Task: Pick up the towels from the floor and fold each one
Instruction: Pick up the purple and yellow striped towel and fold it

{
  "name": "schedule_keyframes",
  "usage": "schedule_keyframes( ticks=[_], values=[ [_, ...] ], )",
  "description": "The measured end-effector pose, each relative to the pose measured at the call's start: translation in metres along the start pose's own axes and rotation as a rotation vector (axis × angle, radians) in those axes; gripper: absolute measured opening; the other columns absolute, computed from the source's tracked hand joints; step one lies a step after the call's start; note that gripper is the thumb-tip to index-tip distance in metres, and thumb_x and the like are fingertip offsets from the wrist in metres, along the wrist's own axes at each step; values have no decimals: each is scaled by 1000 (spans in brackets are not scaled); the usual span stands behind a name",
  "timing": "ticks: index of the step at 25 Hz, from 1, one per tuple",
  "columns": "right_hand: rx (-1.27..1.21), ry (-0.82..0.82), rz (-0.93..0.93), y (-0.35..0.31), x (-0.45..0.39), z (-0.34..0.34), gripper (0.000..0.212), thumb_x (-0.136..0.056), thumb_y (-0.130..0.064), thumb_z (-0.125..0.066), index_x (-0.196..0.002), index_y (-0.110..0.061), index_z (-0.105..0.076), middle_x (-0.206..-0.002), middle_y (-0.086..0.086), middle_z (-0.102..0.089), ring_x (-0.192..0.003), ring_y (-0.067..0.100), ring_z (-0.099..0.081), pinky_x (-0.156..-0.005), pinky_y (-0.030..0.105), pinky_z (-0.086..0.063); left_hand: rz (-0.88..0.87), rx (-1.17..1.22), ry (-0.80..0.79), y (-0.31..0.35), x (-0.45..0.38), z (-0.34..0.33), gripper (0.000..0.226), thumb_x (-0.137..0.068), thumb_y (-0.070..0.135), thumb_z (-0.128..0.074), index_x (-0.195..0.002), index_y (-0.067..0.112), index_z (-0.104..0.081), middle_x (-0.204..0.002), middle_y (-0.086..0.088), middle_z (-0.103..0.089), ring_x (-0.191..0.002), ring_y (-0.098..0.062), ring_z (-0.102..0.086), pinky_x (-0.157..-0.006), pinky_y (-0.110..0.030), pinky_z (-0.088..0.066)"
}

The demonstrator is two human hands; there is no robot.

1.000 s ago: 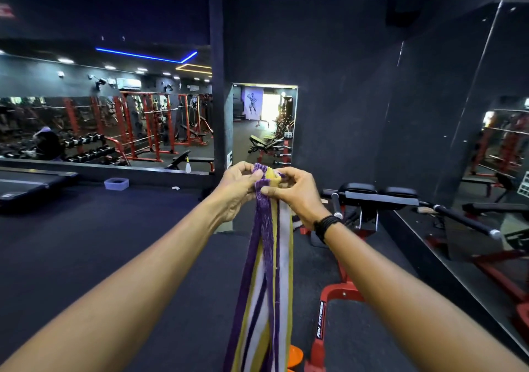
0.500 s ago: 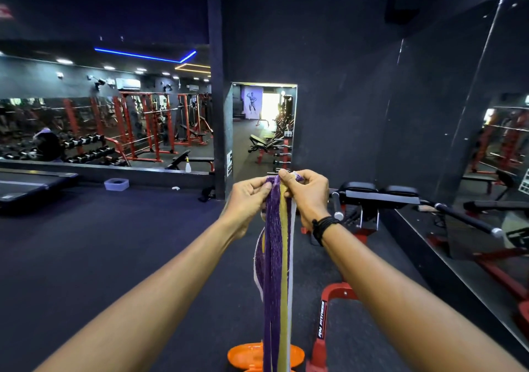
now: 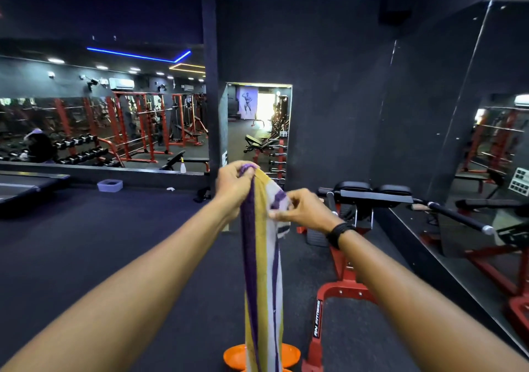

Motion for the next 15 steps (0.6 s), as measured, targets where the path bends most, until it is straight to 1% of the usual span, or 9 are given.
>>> schedule_keyframes(
  ticks=[1, 3, 4, 6, 8, 10, 12, 14, 15],
  values=[
    [125, -123, -8, 11, 5, -1, 45, -68, -47, -82, -61, -9, -59, -57, -4, -52, -55, 6, -42, -51, 27, -32, -15, -6, 3, 5, -7, 6, 33, -96, 3, -51, -73, 22, -64, -73, 1, -61, -68, -12, -51, -58, -19, -41],
    [404, -290, -100, 39, 16, 1, 40, -71, -44, -80, -67, -9, -61, -65, 2, -56, -62, 10, -48, -53, 27, -36, -32, 33, 31, 18, -16, 21, 33, -98, 2, -46, -74, 20, -60, -72, 0, -56, -63, -9, -48, -50, -12, -40],
    [531, -345, -170, 56, 22, 3, 36, -74, -42, -79, -68, -11, -61, -67, 3, -57, -66, 14, -51, -54, 27, -38, -32, 58, 53, 23, -20, 28, 33, -98, 1, -45, -74, 19, -59, -71, -1, -54, -58, -6, -47, -47, -10, -39],
    [602, -354, -276, 80, 31, 12, 36, -75, -44, -76, -64, -15, -57, -61, -2, -54, -68, 18, -53, -61, 27, -39, -37, 87, 89, 26, -29, 45, 33, -99, 2, -43, -75, 19, -58, -69, 0, -52, -47, 1, -47, -43, -9, -38],
    [544, -229, -261, 85, 33, 28, 40, -75, -46, -76, -59, -18, -52, -57, -7, -50, -63, 14, -51, -61, 27, -39, -42, 80, 124, 20, -36, 61, 33, -99, 3, -44, -75, 20, -58, -67, 1, -53, -43, 4, -47, -45, -12, -39],
    [371, 15, -175, 75, 30, 53, 39, -78, -38, -76, -54, -20, -51, -55, -8, -52, -59, 10, -50, -58, 26, -38, -17, 40, 210, 4, -45, 84, 33, -97, 4, -48, -73, 22, -61, -66, 5, -56, -54, -3, -50, -54, -18, -41],
    [139, 245, -110, 63, 28, 75, 36, -82, -30, -74, -54, -15, -56, -54, -4, -54, -58, 10, -49, -55, 26, -37, 29, -21, 289, -14, -50, 105, 27, -94, 7, -53, -75, 20, -66, -65, 10, -62, -66, -11, -52, -63, -24, -41],
    [7, 392, -73, 51, 27, 87, 33, -82, -28, -74, -60, -8, -60, -56, 3, -55, -56, 11, -48, -55, 27, -36, 58, -36, 302, -26, -52, 116, 21, -93, 8, -55, -83, 19, -69, -74, 3, -66, -73, -15, -55, -68, -27, -43],
    [-69, 441, -60, 45, 26, 89, 29, -82, -25, -75, -63, -7, -62, -59, 4, -59, -56, 10, -50, -55, 27, -39, 69, -48, 312, -31, -53, 119, 20, -92, 10, -56, -82, 21, -70, -80, -2, -68, -76, -17, -56, -71, -30, -44]
  ],
)
Point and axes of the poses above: each hand's wrist, its own x-axis away from the middle knuckle, its own z-axis out of the back of the hand, y = z × x, the point moved 5 cm from there along -x, towards the middle knuckle
